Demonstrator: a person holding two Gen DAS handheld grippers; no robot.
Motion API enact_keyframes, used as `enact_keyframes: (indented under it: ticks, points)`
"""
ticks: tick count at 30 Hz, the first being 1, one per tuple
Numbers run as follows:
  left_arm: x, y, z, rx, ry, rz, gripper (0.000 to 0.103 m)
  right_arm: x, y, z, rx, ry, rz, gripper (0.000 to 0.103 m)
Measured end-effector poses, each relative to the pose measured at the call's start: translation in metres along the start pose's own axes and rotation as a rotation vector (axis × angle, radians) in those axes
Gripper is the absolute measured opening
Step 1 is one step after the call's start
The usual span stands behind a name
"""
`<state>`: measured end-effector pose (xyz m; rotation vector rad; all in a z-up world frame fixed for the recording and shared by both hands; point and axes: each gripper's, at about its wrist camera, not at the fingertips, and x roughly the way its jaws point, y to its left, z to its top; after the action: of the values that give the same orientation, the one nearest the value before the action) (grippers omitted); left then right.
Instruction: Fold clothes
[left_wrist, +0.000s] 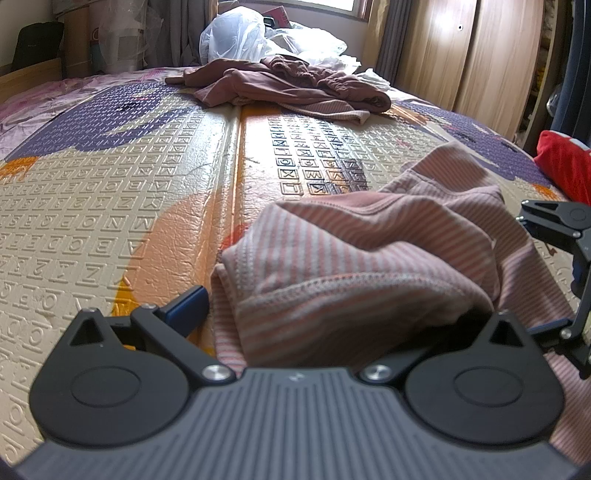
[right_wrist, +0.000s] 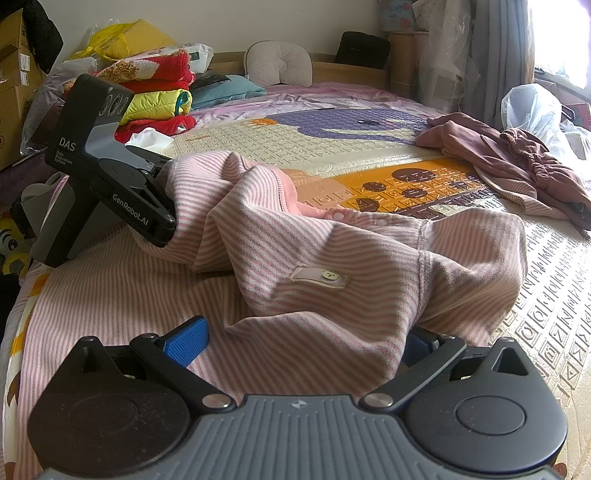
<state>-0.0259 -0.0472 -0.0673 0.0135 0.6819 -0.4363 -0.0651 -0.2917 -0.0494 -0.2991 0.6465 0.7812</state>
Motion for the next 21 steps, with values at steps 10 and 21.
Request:
enact_keyframes:
  ticks: [10, 21]
  points:
    - [-0.0003, -0.0005, 0.0007, 0.001, 0.004, 0.001, 0.103, 0.0, 0.0004, -0.0002, 0.0, 0.0, 0.0, 0.103]
    - [0.0, -0.0008, 0.002, 0.001, 0.006, 0.002, 0.103, -0.0001, 0.0005, -0.0004, 0.0, 0.0, 0.0, 0.103]
